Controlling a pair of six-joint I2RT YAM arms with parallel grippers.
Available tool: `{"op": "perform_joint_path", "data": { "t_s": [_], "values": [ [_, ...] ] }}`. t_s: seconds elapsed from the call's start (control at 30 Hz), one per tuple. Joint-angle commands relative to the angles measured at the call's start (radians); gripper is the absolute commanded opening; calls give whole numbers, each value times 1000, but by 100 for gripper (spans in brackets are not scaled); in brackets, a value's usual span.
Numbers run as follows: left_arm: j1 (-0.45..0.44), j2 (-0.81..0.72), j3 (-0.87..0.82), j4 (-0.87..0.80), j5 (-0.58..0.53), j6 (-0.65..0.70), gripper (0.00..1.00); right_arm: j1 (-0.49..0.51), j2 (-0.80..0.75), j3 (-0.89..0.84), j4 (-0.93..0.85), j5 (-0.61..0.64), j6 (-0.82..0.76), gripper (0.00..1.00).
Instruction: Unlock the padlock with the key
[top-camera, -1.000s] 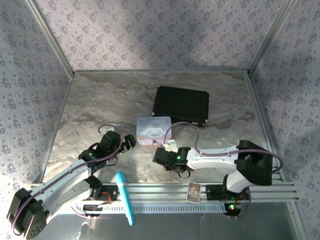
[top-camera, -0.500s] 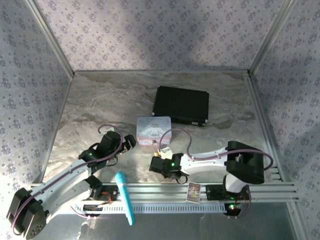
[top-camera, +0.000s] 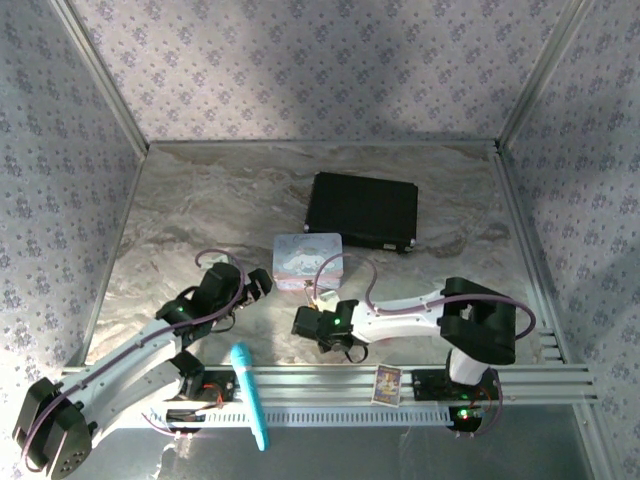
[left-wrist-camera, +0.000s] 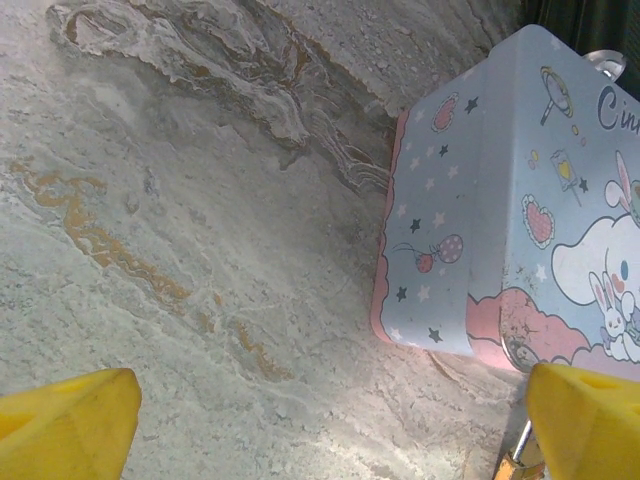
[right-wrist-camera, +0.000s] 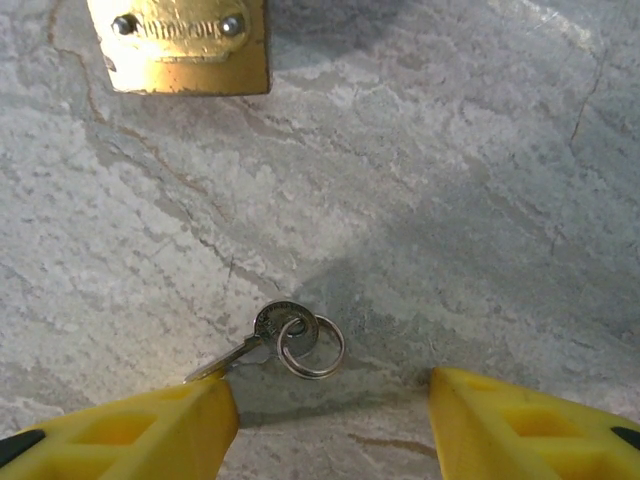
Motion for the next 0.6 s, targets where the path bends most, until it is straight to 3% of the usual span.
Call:
{"op": "perform_joint_path", "data": {
  "t_s": [0.0,0.23,0.57],
  "values": [
    [-8,-11,-10,-13,-22,-14,99,-38,36,19,181,-3,2,58],
    [-8,-5,-17,-3,-28,-19,99,-80,4,-31,285,-77,-16,58],
    [-8,21,-17,11,-25,-20,99,-113,0,2,266,-63,-48,56]
  ]
}}
